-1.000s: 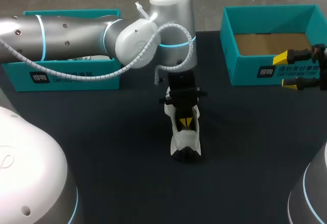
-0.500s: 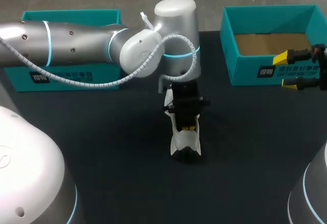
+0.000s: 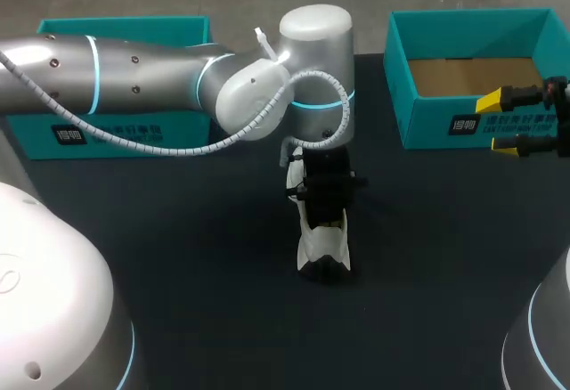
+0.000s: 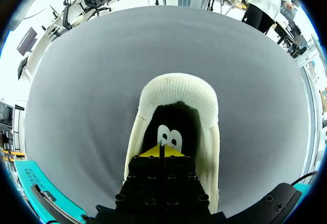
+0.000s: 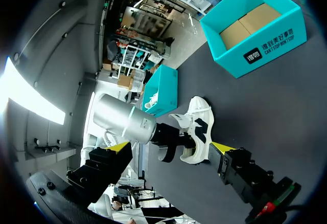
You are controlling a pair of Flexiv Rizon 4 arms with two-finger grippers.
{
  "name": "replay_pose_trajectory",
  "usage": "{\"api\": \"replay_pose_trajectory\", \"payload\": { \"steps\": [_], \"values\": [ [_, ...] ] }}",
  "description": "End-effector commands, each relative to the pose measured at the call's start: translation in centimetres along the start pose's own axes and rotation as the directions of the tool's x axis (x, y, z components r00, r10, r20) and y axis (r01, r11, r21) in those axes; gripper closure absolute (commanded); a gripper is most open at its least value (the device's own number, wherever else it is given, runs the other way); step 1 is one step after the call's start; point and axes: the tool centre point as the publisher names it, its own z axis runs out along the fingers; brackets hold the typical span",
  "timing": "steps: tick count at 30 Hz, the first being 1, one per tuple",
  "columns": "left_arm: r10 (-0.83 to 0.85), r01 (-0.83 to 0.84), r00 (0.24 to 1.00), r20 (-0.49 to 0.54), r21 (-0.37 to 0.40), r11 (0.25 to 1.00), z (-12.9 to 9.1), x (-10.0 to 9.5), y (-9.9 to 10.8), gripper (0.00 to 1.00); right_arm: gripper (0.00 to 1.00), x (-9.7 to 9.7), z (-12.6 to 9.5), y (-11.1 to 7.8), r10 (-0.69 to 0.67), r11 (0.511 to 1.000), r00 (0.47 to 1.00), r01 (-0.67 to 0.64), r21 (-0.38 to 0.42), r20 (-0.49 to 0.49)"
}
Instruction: Take the shoe out of the shoebox, open the shoe tongue, remove and reinsert the insole, then place the shoe into the shoebox
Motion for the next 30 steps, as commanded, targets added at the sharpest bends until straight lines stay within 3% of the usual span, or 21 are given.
{"api": "replay_pose_trajectory", "payload": {
  "steps": [1,8,19,30],
  "values": [
    [-0.012,0.013,1.000,0.011,-0.093,0.996,-2.1,1.1,-0.7,1.00,0.00,0.0,0.0,-0.1,0.002,1.000,1.000,-0.002,0.000,0.004],
    [-0.003,0.015,0.998,0.063,-0.195,0.981,-1.0,0.1,0.2,1.00,0.00,0.0,0.0,-0.1,0.002,1.000,1.000,-0.002,0.000,0.004],
    [0.008,0.000,0.999,0.044,-0.195,0.981,1.6,0.0,0.3,1.00,0.00,0.0,0.0,-0.1,0.002,1.000,1.000,-0.002,0.000,0.004],
    [0.005,0.007,0.998,0.070,-0.169,0.986,-1.0,0.4,-1.5,1.00,0.00,0.0,0.0,-0.1,0.002,1.000,1.000,-0.002,0.000,0.004]
  ]
}}
